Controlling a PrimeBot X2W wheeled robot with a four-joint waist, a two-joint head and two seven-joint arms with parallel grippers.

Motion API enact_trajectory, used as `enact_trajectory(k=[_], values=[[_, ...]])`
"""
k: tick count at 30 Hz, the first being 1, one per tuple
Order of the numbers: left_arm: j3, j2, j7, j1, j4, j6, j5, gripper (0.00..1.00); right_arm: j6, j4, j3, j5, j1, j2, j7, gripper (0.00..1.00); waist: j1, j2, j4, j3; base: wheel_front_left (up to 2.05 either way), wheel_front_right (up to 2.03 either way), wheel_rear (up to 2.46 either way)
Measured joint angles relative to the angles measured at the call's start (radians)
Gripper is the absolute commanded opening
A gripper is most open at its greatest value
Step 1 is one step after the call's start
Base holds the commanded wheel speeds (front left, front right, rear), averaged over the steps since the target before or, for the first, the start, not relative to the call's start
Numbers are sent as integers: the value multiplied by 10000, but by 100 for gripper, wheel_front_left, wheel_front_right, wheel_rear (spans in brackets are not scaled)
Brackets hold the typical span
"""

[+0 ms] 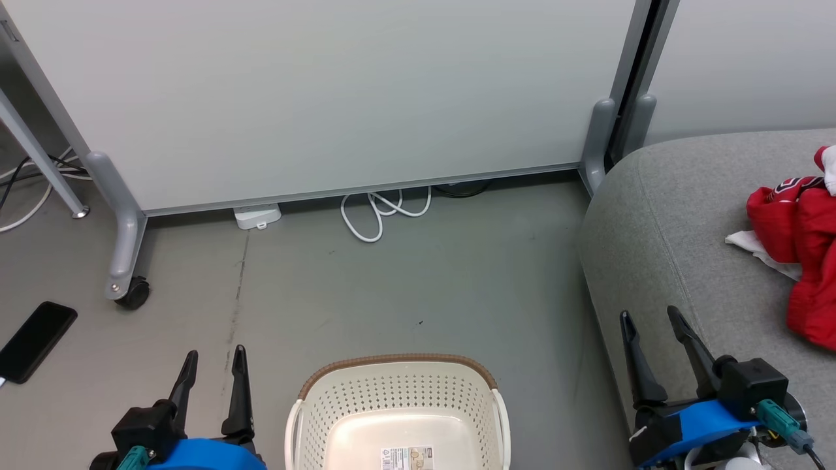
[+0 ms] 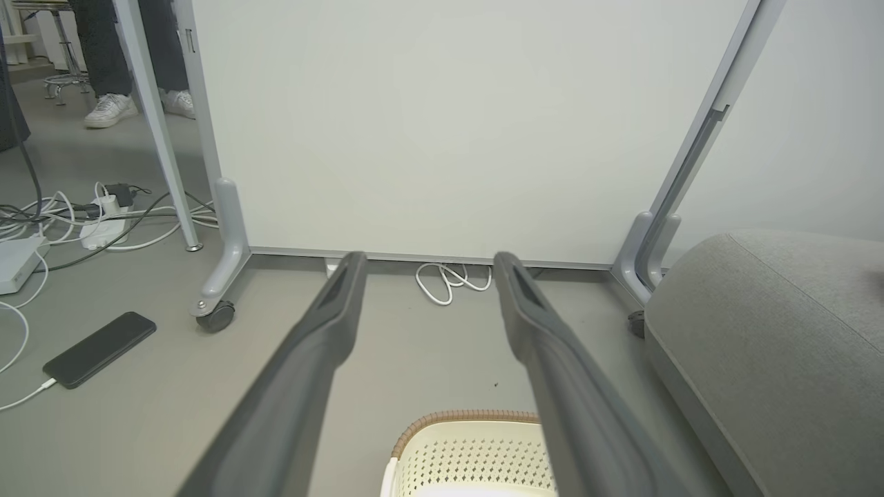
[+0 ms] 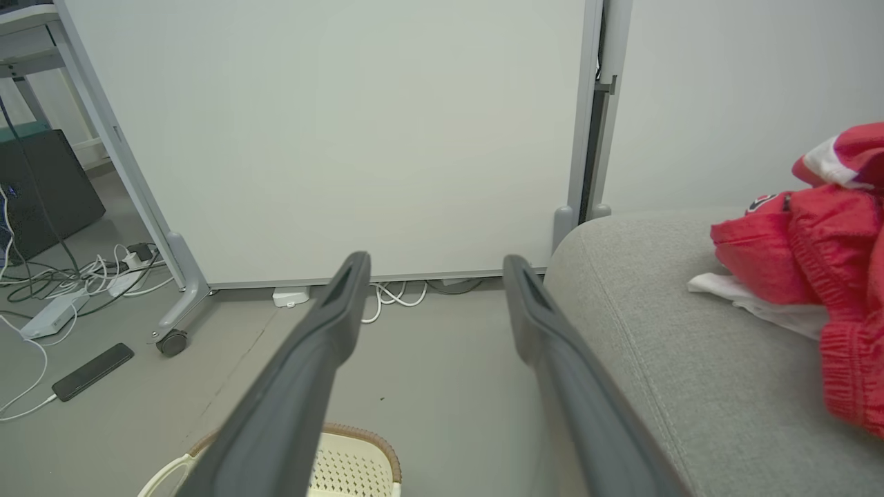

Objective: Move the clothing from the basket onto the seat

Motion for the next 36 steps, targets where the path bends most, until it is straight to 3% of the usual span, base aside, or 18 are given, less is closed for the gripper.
enact_trajectory(k=[21, 22, 28, 36], values=[[-65, 25, 0, -65, -42, -8, -176, 100, 0, 58, 267, 196, -12, 0, -6, 100, 0, 0, 17, 56, 0, 0, 0], [-65, 17, 2, -59, -48, -8, -184, 0, 0, 71, 267, 207, -6, 2, -6, 0, 0, 0, 17, 56, 0, 0, 0], [-111, -140, 69, 334, 447, -8, -203, 0, 0, 594, 270, 249, 210, 13, 50, 0, 0, 0, 16, 54, 0, 0, 0], [33, -186, 497, 373, 353, -8, -1567, 0, 0, 616, 144, 1735, 244, 21, 401, 0, 0, 0, 10, 45, 0, 0, 0]])
